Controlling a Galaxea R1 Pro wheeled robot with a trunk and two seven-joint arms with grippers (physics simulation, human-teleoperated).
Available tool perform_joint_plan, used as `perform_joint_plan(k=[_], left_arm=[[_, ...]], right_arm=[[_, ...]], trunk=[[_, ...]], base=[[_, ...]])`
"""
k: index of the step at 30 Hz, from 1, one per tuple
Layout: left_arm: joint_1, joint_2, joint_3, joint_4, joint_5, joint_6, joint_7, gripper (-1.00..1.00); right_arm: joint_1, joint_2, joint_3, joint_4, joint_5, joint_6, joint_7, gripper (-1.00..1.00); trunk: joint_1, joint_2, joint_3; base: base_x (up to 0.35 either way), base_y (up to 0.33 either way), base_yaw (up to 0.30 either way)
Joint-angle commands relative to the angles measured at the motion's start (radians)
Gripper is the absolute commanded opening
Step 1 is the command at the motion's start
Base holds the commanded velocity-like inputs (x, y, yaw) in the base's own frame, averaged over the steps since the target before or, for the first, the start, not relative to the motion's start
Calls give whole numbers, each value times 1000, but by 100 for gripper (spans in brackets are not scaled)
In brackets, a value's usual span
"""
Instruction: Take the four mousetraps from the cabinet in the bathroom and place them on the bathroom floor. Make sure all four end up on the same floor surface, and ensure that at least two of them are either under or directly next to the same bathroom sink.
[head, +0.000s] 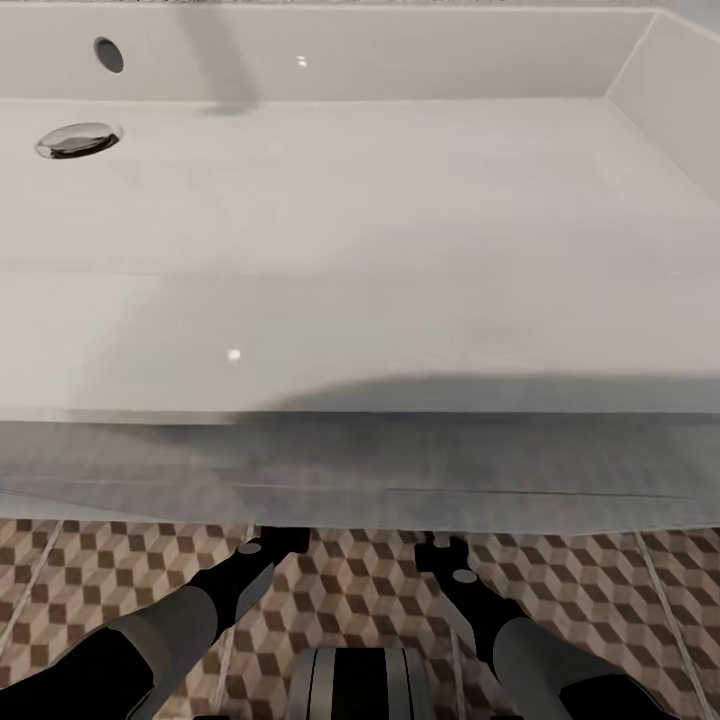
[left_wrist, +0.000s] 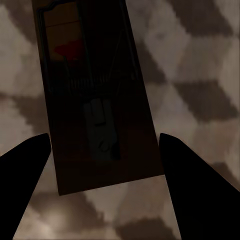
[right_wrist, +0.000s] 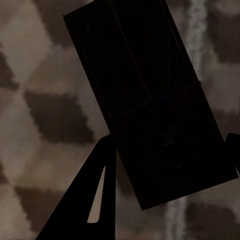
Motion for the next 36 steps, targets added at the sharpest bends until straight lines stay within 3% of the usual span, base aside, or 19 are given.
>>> perform_joint_plan(k=[1, 21, 29, 36], left_arm=[[-1, 0, -7, 2, 10, -5, -2, -100], [-1, 1, -8, 22, 15, -4, -2, -100], [0, 2, -9, 117, 22, -5, -2, -100], [1, 3, -9, 142, 25, -33, -2, -100]], right_arm=[[-1, 0, 8, 1, -4, -3, -6, -100], [-1, 0, 8, 10, -8, -3, -6, -100], [-1, 0, 8, 24, -10, -3, -5, -100], [-1, 0, 8, 79, -9, -9, -3, -100]], trunk=[[0, 0, -1], [0, 0, -1], [0, 0, -1], [0, 0, -1]], base=[[30, 0, 0], [4, 0, 0], [0, 0, 0], [0, 0, 0]])
